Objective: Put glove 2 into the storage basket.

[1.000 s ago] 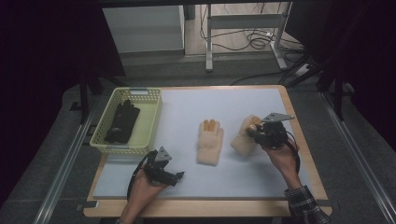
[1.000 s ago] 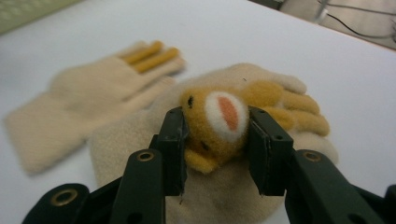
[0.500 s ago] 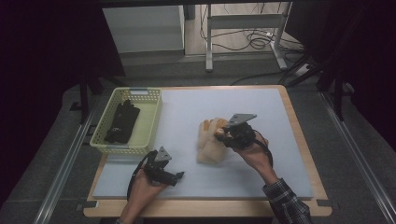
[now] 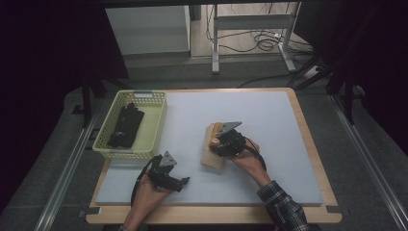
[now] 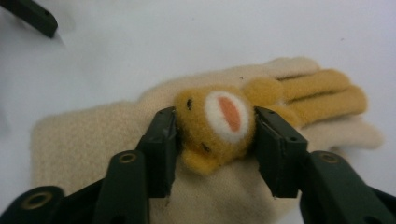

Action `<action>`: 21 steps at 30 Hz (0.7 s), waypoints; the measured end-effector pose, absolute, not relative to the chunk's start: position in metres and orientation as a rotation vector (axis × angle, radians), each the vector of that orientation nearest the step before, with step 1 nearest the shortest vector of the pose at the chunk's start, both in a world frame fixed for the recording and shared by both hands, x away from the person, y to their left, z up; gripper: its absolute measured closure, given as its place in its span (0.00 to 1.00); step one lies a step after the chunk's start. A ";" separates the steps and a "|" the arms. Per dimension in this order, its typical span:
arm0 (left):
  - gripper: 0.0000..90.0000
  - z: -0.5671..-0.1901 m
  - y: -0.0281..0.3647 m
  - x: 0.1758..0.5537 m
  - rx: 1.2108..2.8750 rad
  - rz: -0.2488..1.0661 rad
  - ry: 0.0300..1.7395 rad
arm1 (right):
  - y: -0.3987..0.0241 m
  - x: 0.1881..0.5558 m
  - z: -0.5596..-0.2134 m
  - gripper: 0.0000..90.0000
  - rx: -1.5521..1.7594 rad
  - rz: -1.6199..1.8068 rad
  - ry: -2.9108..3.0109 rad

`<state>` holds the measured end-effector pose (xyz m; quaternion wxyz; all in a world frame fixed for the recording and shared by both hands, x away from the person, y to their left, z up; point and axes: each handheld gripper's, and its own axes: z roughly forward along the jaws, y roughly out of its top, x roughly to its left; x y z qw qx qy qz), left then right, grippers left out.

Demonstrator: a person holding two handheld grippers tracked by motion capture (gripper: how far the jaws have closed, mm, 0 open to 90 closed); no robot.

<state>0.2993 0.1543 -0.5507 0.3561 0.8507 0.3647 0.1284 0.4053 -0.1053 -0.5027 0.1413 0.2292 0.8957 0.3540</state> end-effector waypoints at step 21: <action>0.03 -0.551 0.154 0.299 2.197 0.332 0.942 | -0.166 0.409 -0.497 0.87 0.913 1.068 2.493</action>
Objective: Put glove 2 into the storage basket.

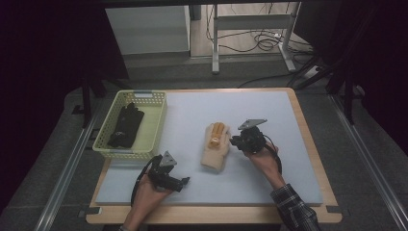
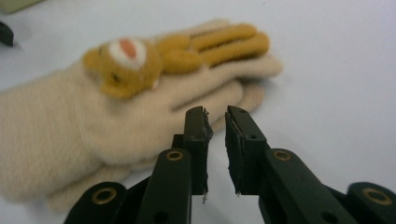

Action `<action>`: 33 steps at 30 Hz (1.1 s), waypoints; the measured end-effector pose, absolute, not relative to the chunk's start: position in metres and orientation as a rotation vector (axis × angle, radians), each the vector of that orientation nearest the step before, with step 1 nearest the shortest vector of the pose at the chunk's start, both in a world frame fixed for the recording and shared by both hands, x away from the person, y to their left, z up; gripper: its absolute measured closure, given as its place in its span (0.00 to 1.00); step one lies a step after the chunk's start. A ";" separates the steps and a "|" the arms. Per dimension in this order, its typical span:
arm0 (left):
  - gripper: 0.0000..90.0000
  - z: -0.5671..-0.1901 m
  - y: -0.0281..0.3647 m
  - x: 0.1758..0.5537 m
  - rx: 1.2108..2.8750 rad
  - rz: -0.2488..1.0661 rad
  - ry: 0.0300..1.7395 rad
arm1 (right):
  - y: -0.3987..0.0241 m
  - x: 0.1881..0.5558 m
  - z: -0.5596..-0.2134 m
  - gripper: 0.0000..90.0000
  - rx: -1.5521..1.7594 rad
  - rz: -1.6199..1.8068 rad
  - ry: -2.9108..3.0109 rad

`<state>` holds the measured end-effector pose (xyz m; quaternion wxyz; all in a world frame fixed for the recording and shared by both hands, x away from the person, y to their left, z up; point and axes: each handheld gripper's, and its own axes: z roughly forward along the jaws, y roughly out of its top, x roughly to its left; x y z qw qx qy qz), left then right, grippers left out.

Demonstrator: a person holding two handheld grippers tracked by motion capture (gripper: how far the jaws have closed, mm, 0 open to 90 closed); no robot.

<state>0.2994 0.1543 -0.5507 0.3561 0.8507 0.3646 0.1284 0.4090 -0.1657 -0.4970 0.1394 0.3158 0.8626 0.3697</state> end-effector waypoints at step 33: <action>0.03 -0.551 0.154 0.299 2.197 0.332 0.943 | -0.119 0.380 -0.532 0.84 0.794 1.129 2.618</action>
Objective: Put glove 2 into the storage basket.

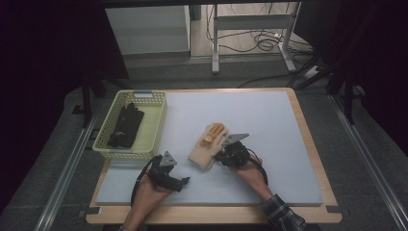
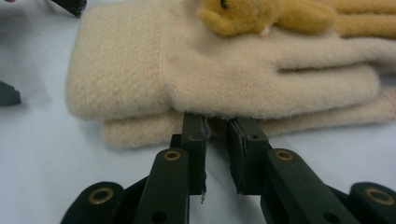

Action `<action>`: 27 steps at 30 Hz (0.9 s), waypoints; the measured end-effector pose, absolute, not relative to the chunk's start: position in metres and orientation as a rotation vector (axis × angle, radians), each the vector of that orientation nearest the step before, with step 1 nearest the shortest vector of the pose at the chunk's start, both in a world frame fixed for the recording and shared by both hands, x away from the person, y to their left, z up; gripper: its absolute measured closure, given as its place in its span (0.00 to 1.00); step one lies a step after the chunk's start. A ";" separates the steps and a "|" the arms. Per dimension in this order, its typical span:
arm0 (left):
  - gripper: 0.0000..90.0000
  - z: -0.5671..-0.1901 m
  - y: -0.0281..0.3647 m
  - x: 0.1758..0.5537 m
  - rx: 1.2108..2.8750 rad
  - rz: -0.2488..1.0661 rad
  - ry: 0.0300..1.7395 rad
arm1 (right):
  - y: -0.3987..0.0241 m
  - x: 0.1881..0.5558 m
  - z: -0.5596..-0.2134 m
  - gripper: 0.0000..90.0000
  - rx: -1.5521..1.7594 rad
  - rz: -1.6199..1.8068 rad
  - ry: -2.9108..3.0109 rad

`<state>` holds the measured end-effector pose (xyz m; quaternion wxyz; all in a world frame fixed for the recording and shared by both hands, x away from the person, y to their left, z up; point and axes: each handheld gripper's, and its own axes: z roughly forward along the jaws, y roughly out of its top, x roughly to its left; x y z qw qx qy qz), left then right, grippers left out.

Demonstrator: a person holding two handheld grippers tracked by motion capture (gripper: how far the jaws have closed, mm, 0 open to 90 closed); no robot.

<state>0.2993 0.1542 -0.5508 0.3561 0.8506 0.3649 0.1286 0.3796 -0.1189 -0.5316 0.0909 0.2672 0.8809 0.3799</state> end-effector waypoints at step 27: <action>0.03 -0.551 0.154 0.299 2.197 0.332 0.943 | -0.120 0.372 -0.517 0.57 0.780 1.133 2.543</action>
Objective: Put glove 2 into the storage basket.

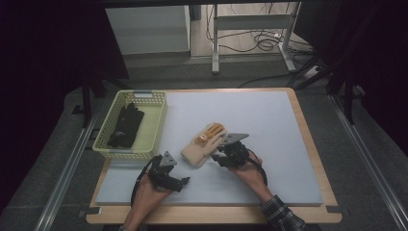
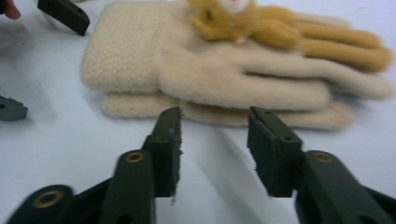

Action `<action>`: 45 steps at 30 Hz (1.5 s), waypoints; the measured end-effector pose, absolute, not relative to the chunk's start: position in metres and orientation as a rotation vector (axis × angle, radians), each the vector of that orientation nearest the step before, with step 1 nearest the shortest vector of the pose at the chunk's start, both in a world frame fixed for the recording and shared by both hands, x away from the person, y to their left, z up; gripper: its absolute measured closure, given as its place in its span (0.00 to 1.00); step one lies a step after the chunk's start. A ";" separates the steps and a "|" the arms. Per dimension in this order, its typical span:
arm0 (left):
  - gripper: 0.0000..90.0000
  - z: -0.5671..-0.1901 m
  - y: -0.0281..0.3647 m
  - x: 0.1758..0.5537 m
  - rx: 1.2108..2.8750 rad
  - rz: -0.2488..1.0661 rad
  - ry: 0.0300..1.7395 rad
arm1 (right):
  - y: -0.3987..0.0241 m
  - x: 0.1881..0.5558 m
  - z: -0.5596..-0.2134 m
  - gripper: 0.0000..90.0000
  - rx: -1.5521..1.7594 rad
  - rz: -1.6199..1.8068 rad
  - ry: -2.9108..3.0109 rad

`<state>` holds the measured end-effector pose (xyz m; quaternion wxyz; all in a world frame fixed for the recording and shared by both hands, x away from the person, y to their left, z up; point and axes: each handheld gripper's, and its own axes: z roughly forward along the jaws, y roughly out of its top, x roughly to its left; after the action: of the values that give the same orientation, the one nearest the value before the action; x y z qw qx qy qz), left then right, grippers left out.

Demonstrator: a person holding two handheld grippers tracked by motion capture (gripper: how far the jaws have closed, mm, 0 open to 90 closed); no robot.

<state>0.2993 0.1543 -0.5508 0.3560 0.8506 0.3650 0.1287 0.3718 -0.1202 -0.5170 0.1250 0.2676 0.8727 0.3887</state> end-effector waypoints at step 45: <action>0.09 -0.550 0.156 0.299 2.182 0.338 0.968 | -0.246 0.338 -0.530 0.13 1.065 1.051 2.383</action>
<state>0.2992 0.1557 -0.5502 0.3571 0.8454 0.3750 0.1311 0.3382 -0.2458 -0.5303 0.1635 0.3734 0.8355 0.3684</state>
